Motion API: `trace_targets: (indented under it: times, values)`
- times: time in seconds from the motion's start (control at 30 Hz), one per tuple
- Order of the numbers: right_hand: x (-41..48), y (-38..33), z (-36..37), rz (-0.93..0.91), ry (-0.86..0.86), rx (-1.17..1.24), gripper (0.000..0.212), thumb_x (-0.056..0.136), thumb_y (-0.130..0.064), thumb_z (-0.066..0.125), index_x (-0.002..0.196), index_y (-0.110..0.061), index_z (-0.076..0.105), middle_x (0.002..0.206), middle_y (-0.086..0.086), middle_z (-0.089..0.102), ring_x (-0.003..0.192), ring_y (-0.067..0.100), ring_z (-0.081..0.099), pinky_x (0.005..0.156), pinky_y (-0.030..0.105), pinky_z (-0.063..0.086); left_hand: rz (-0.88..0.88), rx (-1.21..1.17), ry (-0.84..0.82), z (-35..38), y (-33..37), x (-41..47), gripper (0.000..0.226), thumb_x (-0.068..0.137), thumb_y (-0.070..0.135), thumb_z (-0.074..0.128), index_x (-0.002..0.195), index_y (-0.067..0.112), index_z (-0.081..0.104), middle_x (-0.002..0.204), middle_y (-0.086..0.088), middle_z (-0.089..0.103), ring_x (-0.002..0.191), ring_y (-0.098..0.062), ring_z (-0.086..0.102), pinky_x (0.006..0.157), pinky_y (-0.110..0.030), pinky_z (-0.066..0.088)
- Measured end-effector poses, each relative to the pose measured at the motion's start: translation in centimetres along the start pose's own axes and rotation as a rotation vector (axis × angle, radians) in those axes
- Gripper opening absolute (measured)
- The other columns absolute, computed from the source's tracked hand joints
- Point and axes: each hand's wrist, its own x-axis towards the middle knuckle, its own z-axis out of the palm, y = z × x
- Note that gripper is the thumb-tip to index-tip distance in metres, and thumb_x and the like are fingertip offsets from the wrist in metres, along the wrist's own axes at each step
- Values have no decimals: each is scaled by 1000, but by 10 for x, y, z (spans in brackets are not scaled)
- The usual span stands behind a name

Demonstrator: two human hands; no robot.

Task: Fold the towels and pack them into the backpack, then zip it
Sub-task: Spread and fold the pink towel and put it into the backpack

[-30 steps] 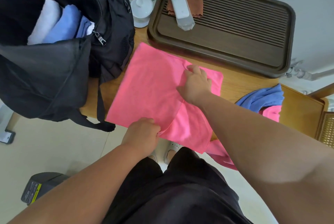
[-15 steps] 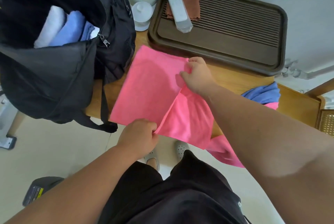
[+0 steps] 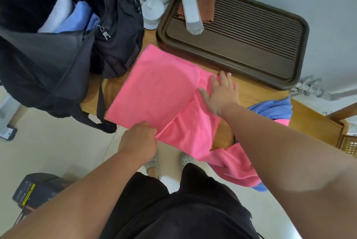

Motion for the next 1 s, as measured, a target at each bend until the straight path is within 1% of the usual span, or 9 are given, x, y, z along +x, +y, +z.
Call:
trace_targets:
  times: [0.07,0.17,0.3,0.43,0.53,0.63,0.7,0.8,1.0]
  values:
    - [3,-7,-4,-93,95,118,59,100,-59,35,143,-21,51,148,13,43,139,33,35,114,48,29,-12,15,-4,0,4,1,19,93,23,54,76,17,47,91,-1,45,78,-21,47,62,-31,36]
    - [13,-25,-6,-82,-39,284,57,91,-61,41,118,-20,69,117,8,66,113,31,58,96,42,47,-25,28,-23,1,5,2,18,93,22,54,76,17,49,93,-1,44,79,-21,46,62,-31,36]
    - [18,-40,-6,-24,-113,467,43,92,-48,56,112,-14,73,110,6,70,101,27,63,90,39,52,-30,-13,-31,2,3,5,20,92,20,54,73,18,47,92,0,43,80,-21,49,61,-30,35]
    - [19,-50,-5,3,-86,731,32,92,-34,65,67,-16,55,73,1,52,64,19,49,61,32,42,11,-32,-36,7,-3,4,16,91,21,55,76,18,50,96,1,41,87,-20,45,66,-32,41]
    - [20,-52,-9,37,-46,800,22,93,-28,66,80,-11,60,83,2,52,68,16,49,56,23,37,35,-78,9,7,-9,2,23,90,22,56,70,18,45,94,1,44,85,-20,45,65,-33,44]
    - [16,-51,-16,28,17,861,23,88,-25,70,102,-7,69,102,3,61,85,21,60,76,25,47,54,-168,139,-3,-14,-1,35,79,22,60,56,19,33,77,1,44,69,-21,43,53,-30,35]
    - [9,-50,-28,10,46,997,12,81,-16,74,92,-20,70,106,10,68,83,28,70,79,41,58,55,-226,255,-13,-17,-6,29,71,25,55,54,13,35,68,0,41,61,-21,40,47,-29,34]
    - [-2,-47,-46,-15,127,1085,30,75,-5,74,85,-32,65,108,10,69,83,27,72,81,43,60,108,-303,450,-32,-7,-14,25,67,23,47,54,14,27,62,1,33,56,-20,29,46,-24,17]
    - [-19,-1,-51,-16,294,1008,20,80,-7,64,96,-9,76,95,1,68,93,21,65,86,37,53,238,-311,498,-38,49,-30,27,64,18,50,56,18,24,59,2,30,56,-18,25,50,-21,12]
